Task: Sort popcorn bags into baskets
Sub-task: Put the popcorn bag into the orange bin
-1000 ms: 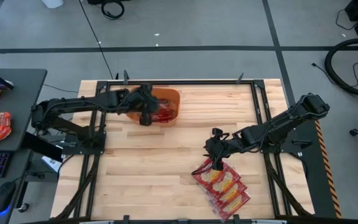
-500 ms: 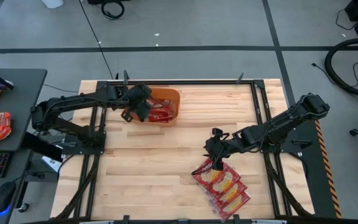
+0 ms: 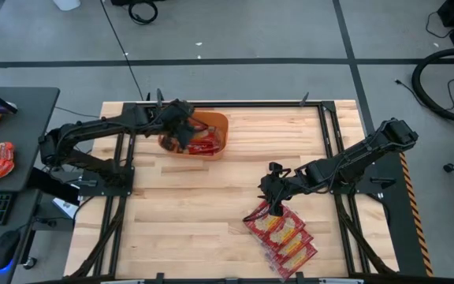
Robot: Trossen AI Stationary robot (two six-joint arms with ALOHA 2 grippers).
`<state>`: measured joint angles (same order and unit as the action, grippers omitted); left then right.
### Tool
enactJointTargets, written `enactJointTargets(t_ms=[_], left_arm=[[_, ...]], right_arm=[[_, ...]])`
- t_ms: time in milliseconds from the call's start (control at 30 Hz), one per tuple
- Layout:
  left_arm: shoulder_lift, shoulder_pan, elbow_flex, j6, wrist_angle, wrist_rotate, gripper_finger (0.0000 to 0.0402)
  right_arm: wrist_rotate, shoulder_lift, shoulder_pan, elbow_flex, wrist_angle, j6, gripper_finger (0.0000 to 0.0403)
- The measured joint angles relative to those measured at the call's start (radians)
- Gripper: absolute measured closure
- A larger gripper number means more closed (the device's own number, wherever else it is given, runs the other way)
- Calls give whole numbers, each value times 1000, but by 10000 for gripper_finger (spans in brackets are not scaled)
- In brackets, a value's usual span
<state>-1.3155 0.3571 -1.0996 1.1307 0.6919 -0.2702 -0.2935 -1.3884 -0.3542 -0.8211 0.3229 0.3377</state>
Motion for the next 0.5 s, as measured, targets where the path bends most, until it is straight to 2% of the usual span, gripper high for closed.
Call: enactJointTargets(t_ms=[333,500], left_arm=[[43,-7,0,269,-191,88,398],[63,-24,-1,329,-243,152,398]], right_arm=[[0,0,0,0,0,-4,231],[0,0,0,1,-20,-17,231]])
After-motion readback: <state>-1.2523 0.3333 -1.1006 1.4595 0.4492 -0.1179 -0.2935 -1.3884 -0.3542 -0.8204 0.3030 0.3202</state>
